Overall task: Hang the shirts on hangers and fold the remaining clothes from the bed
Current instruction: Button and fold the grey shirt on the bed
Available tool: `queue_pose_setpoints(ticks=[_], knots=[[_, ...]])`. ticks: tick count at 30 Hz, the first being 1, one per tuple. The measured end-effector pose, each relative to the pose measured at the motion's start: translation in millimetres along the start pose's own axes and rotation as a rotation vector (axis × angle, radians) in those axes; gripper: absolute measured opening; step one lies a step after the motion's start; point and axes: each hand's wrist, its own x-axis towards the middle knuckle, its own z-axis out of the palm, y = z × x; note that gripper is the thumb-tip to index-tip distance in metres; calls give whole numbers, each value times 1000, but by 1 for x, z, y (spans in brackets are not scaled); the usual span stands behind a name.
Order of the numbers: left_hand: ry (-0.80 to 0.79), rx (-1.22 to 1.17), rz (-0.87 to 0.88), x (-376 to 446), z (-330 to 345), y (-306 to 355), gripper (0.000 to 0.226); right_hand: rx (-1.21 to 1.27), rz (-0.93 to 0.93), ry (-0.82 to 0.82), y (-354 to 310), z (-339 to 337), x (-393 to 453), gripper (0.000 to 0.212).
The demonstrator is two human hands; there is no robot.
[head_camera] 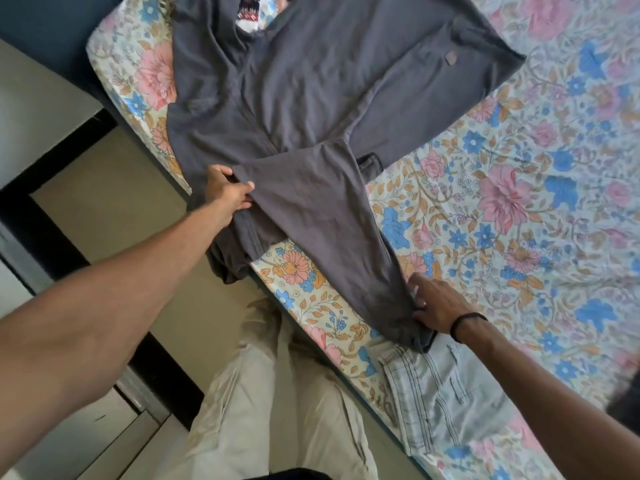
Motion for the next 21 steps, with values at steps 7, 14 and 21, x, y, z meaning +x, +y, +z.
queue_pose_setpoints(ticks=[7,14,21], knots=[[-15,104,15,11,-1,-5,38,50,-90,76,3,8,-15,66],[72,324,162,-7,12,-3,34,-452,-491,-30,-2,42,-43,59],[-28,456,227,2,-7,-6,52,-64,-369,-131,-5,-3,-32,28]])
